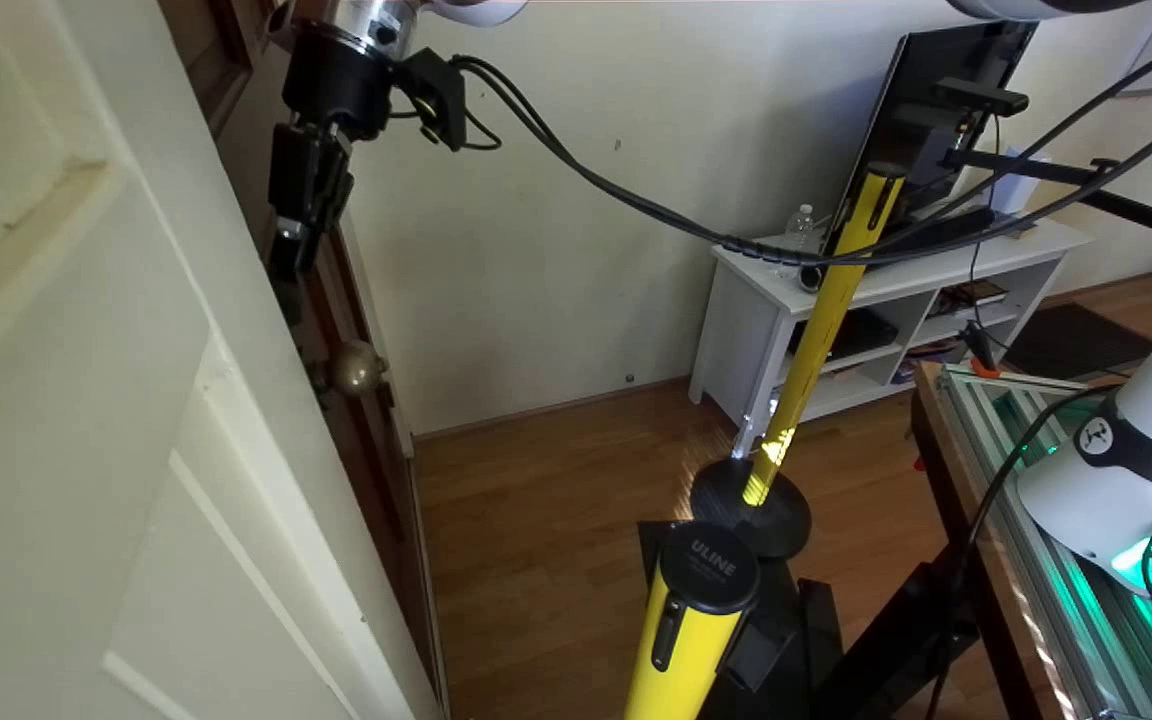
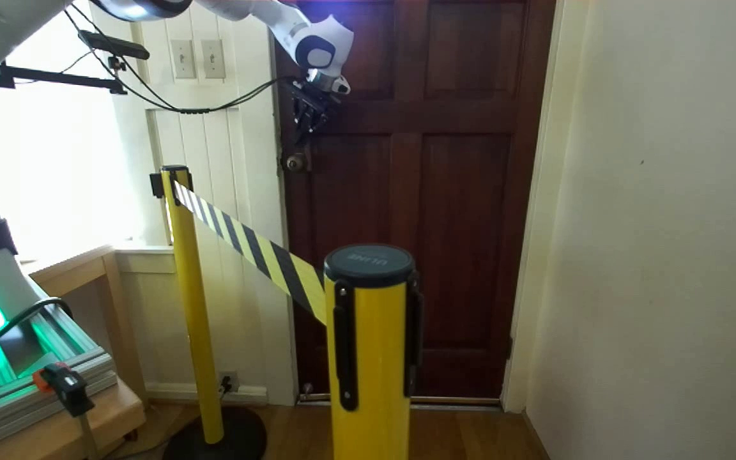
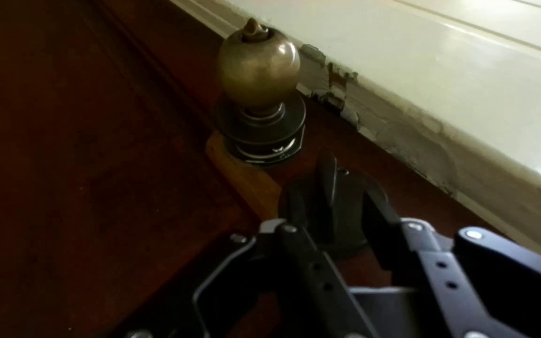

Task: Unlock the door

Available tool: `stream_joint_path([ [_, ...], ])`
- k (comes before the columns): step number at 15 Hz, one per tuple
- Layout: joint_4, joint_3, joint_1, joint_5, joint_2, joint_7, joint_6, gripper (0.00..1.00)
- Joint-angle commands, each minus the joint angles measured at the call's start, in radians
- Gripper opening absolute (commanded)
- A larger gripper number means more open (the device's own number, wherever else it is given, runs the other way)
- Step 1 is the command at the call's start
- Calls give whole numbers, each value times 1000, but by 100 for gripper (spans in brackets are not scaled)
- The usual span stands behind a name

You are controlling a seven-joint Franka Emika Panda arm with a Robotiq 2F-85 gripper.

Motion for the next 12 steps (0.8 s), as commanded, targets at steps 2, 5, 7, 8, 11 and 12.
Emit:
stream_joint_path([
  [2, 102, 33, -10, -40, 69, 11, -34, 35],
  [5, 124, 45, -10, -44, 89, 10, -31, 27],
  [7, 135, 51, -10, -49, 98, 11, -35, 18],
  [8, 140, 52, -11, -51, 101, 12, -39, 12],
  [11, 146, 55, -10, -56, 100, 11, -50, 2],
  [12, 139, 52, -5, -61, 92, 22, -47, 3],
])
